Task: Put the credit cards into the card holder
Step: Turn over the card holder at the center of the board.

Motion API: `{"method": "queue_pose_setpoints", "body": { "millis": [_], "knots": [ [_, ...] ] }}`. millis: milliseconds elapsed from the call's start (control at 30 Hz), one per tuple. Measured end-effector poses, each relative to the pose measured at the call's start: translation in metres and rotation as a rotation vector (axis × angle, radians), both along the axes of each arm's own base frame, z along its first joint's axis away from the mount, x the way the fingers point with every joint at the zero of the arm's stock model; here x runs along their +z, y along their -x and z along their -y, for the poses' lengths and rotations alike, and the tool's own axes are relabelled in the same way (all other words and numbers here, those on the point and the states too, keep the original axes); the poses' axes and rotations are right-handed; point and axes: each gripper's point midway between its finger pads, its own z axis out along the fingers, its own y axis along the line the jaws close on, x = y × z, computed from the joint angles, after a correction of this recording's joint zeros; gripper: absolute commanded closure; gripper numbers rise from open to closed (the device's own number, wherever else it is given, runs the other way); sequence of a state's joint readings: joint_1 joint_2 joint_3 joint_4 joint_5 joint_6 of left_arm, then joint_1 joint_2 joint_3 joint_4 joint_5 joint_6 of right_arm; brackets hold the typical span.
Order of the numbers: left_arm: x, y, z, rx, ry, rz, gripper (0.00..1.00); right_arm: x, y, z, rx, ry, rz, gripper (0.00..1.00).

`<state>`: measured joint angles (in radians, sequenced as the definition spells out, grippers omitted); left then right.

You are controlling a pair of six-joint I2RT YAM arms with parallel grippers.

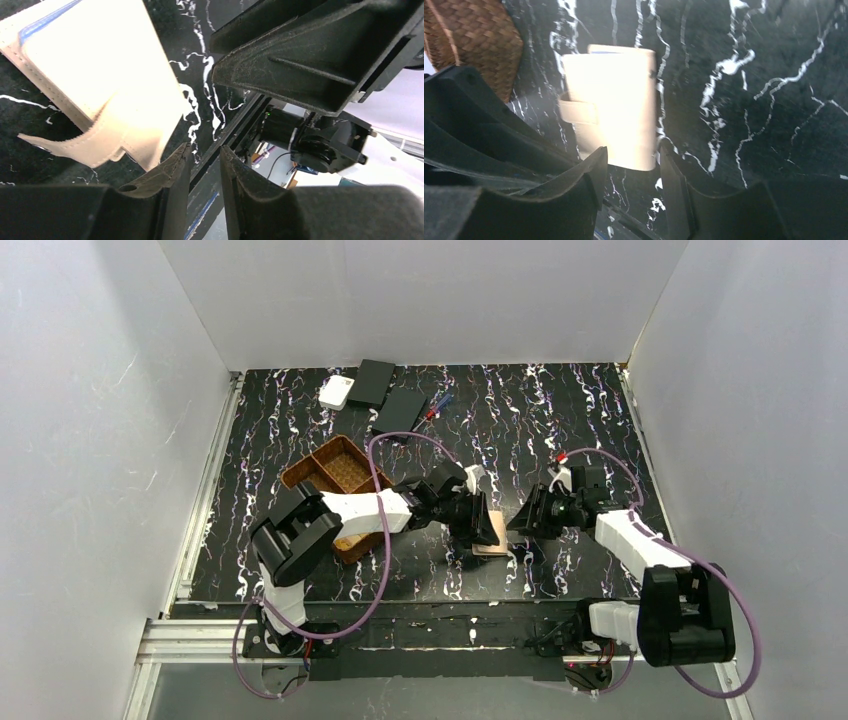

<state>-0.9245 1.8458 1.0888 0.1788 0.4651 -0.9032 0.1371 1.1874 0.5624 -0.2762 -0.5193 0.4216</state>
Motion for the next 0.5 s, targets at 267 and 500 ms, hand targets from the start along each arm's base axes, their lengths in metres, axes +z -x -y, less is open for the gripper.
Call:
{"method": "queue_pose_setpoints", "body": {
  "millis": [267, 500],
  "knots": [
    [-0.037, -0.003, -0.025, 0.061, -0.082, -0.074, 0.81, -0.025, 0.015, -0.008, 0.038, -0.099, -0.095, 0.38],
    [-0.06, -0.003, -0.045, 0.095, -0.138, -0.112, 0.83, -0.031, 0.021, -0.02, 0.069, -0.201, -0.095, 0.4]
  ]
}}
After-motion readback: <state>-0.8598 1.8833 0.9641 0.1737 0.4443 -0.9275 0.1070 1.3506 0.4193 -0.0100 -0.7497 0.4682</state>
